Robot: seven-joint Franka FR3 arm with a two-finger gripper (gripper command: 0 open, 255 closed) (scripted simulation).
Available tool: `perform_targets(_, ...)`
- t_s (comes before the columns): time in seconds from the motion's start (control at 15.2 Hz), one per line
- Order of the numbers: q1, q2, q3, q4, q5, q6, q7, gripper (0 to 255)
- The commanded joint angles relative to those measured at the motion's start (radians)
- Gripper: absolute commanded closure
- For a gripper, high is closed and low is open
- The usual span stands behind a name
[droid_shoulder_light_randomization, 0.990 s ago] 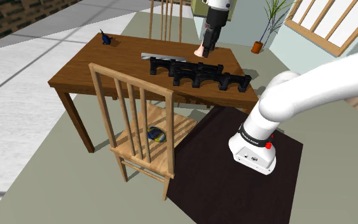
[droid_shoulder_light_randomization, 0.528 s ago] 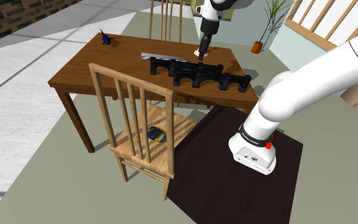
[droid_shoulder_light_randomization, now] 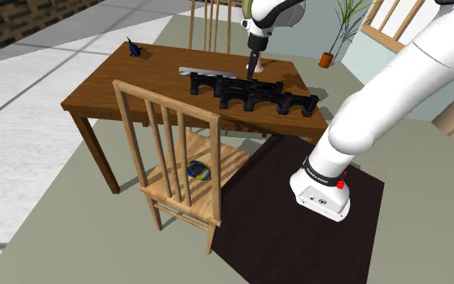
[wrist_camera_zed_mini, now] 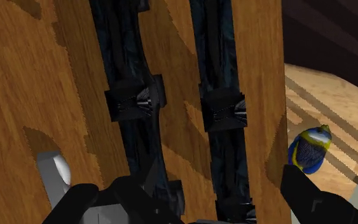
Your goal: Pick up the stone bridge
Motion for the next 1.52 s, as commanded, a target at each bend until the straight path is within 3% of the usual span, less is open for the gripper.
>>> perform_targets(0.0, 0.007, 0.08, -0.025, 0.035, 0.025, 0.051, -0.073, 0)
perform_targets(0.33, 0.006, 0.287, -0.059, 0.163, 0.133, 0.137, -0.267, 0)
perform_targets(0.99, -0.004, 0.368, -0.048, 0.138, 0.187, 0.235, -0.31, 0)
perform_targets(1.06, -0.004, 0.369, -0.048, 0.138, 0.187, 0.236, -0.311, 255)
perform_targets(1.45, -0.003, 0.368, -0.048, 0.138, 0.187, 0.235, -0.31, 255)
